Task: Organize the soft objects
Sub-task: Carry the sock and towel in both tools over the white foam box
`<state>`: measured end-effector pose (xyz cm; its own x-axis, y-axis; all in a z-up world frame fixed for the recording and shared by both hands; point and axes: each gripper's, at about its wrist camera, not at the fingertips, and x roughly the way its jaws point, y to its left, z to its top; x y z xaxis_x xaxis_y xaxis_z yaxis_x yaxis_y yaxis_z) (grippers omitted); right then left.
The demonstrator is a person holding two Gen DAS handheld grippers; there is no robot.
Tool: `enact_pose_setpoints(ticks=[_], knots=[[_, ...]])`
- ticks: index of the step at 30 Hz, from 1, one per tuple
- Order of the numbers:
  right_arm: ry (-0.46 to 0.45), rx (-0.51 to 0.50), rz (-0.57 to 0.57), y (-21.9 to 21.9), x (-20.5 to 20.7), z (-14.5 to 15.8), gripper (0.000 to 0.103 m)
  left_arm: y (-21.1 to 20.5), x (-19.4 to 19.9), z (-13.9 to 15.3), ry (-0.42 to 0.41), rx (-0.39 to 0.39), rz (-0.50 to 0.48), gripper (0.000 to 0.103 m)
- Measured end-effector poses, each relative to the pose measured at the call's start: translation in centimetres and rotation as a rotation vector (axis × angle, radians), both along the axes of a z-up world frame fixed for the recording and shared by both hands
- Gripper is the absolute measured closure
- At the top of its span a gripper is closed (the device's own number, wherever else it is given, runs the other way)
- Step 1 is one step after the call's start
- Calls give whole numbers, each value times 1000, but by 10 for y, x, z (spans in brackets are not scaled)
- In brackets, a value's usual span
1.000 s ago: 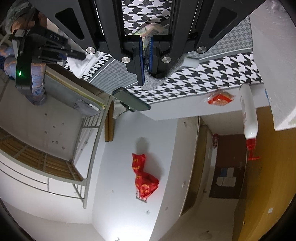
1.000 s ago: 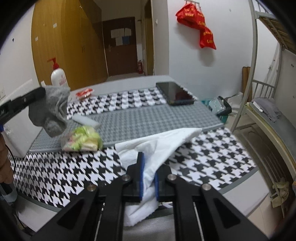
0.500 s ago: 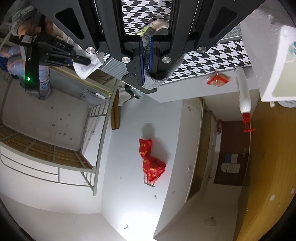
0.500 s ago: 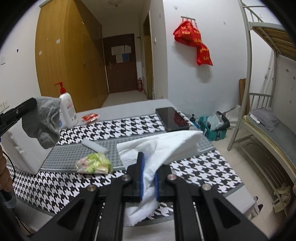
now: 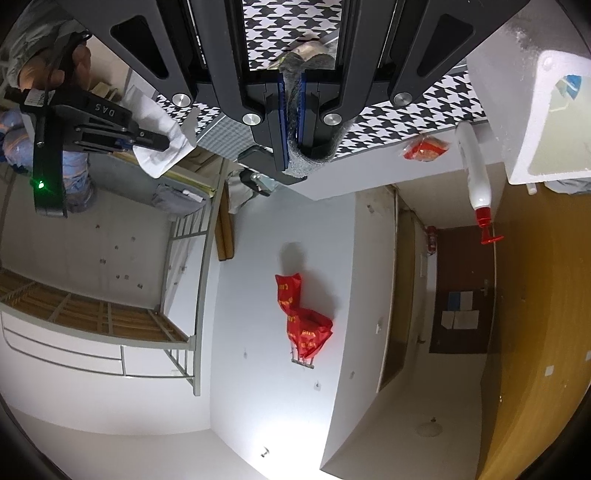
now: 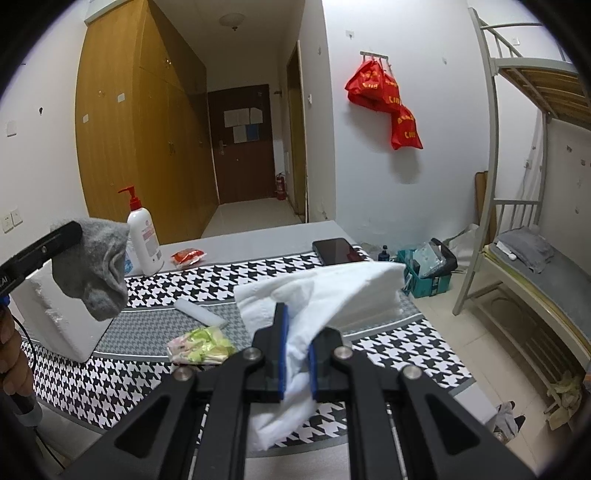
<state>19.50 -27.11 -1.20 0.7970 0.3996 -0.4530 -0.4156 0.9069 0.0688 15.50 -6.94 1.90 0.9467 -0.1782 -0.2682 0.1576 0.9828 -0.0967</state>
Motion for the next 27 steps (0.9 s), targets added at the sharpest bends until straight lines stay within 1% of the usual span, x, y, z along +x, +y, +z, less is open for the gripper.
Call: enact_pose_setpoints(ticks=[9,18,24,27], knots=[[-21,20,24,4,-3,5,91,-2,-8,7,13,29,24,98],[-55,37,70,26,-9,19,91,4,-26,24,-31,71,58,98],[-82,50,111,43,-16,27,91,14,-38,29,-48,94,92,98],[-93,42,129,51,-20,30,91,22,-45,32,-63,90,107,98]])
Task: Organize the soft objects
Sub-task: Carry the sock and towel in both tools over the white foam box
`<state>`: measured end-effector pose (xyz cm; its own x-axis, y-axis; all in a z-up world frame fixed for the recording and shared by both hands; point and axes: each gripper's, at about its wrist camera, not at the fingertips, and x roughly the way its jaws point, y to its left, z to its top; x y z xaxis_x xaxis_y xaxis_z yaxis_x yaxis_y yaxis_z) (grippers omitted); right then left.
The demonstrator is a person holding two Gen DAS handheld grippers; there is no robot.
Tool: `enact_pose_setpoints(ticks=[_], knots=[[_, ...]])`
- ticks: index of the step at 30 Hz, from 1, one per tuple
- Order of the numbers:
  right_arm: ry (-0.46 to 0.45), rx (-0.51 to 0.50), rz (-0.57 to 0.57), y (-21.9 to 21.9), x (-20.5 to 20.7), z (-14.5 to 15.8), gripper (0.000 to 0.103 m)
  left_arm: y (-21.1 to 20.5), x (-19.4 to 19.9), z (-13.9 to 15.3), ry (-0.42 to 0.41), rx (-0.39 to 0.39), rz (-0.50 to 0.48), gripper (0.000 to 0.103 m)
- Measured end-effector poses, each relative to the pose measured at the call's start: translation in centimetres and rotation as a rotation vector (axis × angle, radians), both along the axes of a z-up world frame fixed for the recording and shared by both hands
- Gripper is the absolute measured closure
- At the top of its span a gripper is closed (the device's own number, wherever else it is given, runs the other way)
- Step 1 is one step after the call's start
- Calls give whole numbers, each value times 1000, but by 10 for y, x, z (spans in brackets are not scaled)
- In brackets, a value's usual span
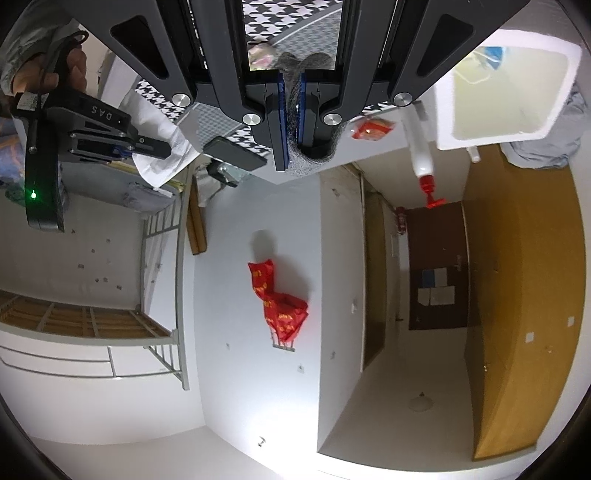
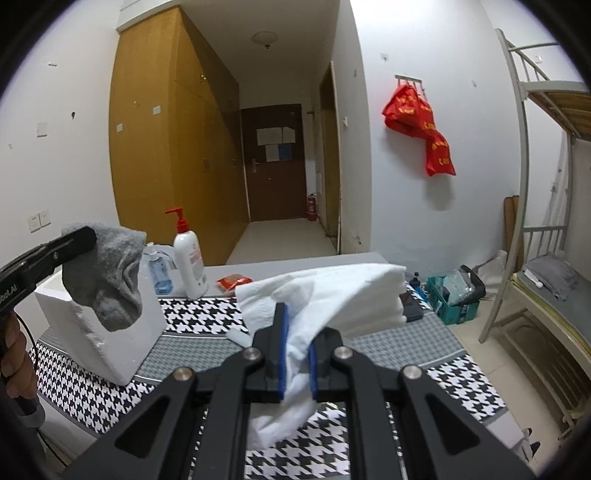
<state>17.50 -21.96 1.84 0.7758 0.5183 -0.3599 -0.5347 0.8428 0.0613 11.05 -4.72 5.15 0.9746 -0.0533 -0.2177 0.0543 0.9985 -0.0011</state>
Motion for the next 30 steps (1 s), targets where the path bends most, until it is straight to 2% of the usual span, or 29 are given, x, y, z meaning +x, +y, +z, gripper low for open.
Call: enact_pose_setpoints(ticks=[11,30], knots=[[-41,4,67,31,-15,15,91,23,-22,10,-32,1,54,98],[-71,12,173,70,-24,21,91,54,-43,24,-53,-12,173,98]])
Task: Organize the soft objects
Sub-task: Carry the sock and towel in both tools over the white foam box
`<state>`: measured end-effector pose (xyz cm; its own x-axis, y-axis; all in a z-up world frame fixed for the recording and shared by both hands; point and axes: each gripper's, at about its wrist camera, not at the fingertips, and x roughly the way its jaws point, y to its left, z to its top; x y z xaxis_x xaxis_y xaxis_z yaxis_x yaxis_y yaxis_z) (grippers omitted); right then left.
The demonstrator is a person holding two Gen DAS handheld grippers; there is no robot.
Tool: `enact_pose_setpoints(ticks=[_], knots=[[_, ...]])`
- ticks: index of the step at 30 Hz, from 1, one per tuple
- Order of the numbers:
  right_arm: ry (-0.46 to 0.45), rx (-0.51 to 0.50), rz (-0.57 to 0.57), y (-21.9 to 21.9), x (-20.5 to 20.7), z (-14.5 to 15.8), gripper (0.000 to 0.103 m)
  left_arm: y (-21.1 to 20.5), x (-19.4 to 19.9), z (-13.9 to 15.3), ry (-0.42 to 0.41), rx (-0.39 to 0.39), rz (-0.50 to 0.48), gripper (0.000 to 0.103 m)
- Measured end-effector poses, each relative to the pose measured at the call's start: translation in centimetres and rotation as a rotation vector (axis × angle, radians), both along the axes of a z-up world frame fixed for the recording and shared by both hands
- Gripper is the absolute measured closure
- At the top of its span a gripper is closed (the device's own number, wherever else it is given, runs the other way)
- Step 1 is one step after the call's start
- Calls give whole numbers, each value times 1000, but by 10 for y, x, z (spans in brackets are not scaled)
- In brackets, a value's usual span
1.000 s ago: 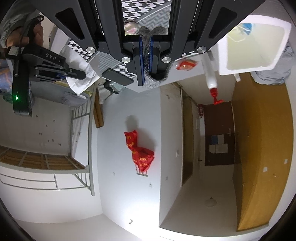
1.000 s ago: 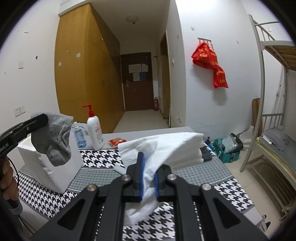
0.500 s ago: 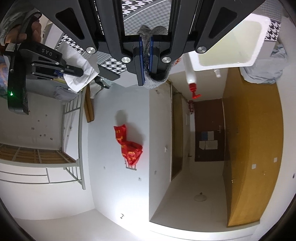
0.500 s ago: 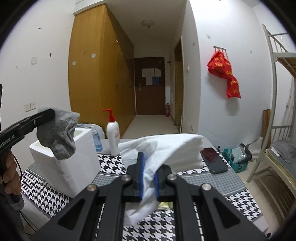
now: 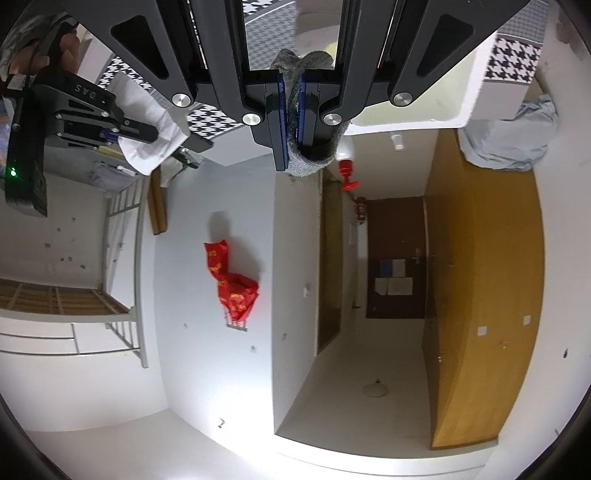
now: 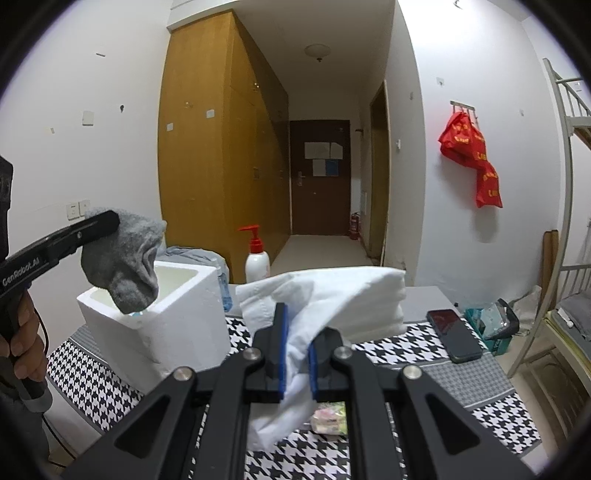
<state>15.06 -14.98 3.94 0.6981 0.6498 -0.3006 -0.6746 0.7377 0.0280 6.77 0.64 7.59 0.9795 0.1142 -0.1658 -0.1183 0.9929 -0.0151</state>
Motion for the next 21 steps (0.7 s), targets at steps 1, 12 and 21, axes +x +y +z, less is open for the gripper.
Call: enact_pose_setpoints(ticks=[1,12,21], knots=[[0,1,5,2,0,0,91,3,0,1,-2,-3,7,98],[4,9,75,23,2,0,91,26,-1,-3,23,-14,112,98],[22,9,114,35,8,-5,91,47,12,-15,74,-39,187,98]])
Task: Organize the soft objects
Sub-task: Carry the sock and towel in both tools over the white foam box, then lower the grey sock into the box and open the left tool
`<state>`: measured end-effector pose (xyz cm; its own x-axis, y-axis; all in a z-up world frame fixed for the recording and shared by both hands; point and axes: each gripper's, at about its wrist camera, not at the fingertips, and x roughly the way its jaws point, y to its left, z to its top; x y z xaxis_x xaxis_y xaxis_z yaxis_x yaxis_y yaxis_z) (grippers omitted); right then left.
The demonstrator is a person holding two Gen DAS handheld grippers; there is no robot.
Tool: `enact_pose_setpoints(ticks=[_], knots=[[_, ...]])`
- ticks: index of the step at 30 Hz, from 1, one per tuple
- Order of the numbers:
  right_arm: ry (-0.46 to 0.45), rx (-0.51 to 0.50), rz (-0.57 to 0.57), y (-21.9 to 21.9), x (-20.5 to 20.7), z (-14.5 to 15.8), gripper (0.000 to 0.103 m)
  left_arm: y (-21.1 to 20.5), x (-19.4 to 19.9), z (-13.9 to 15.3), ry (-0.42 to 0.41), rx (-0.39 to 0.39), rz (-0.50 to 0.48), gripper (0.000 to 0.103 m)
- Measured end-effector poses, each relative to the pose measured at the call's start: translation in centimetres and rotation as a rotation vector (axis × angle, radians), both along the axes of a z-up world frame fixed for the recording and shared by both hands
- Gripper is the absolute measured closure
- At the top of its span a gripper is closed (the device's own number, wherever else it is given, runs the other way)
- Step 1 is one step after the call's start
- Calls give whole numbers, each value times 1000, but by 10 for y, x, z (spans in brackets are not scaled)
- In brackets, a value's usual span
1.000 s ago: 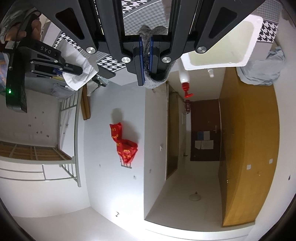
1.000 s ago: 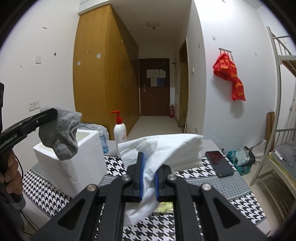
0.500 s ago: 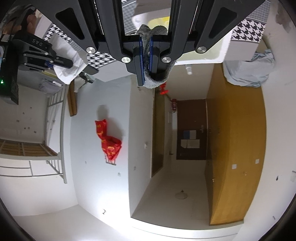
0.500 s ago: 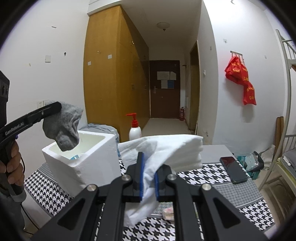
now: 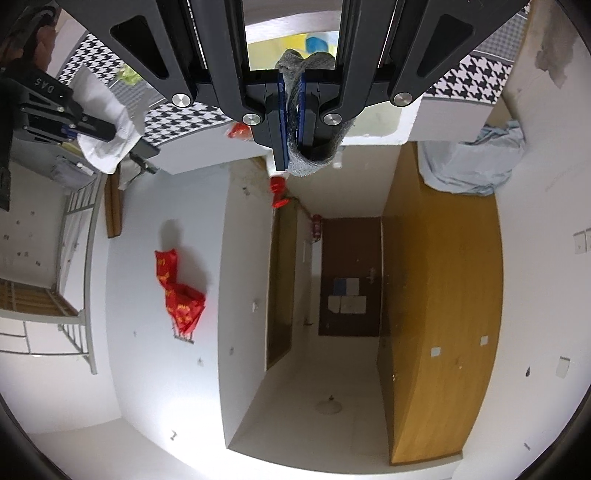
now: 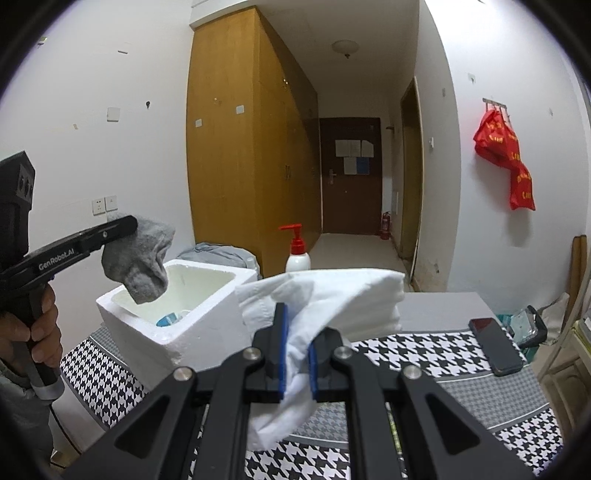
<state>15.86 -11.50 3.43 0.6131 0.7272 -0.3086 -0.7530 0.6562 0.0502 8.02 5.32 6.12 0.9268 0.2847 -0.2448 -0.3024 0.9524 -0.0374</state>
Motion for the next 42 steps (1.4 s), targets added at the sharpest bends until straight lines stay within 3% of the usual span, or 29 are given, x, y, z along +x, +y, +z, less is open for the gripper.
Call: enact_pose_setpoints(ticks=[6,7,9,10,11,14,23,27,29,31,42], knots=[[12,-6,-7,2,3,-3,91,14,13,-12,65,-28,14,97],[12,-8,-10,2,2,-3,91,15,14,-14,78,-26,16,91],[14,-9,-12,3,2,-3,91,19,16,-17,99,-32,19,63],[15,-11,-15,2,3,-3,91,20,16,-17,101,-41,27,39],[15,-13,-19,2,3,-3,91,20,15,-17,93,-43,33,25],[13,-20,-27,5,3,-4,91,18,10,-16,74,-23,52,7],[13,-33,-27,9,2,-4,91,21,0,-8,48,-38,24,1],[12,-33,-27,9,1,-4,91,7,6,-2,72,53,-76,1],[15,-31,-25,9,2,-4,91,2,14,-2,123,81,-131,1],[15,-29,-27,8,2,-4,91,0,17,-2,145,78,-181,1],[22,-33,-8,17,4,-2,91,6,7,-9,143,43,-205,1]])
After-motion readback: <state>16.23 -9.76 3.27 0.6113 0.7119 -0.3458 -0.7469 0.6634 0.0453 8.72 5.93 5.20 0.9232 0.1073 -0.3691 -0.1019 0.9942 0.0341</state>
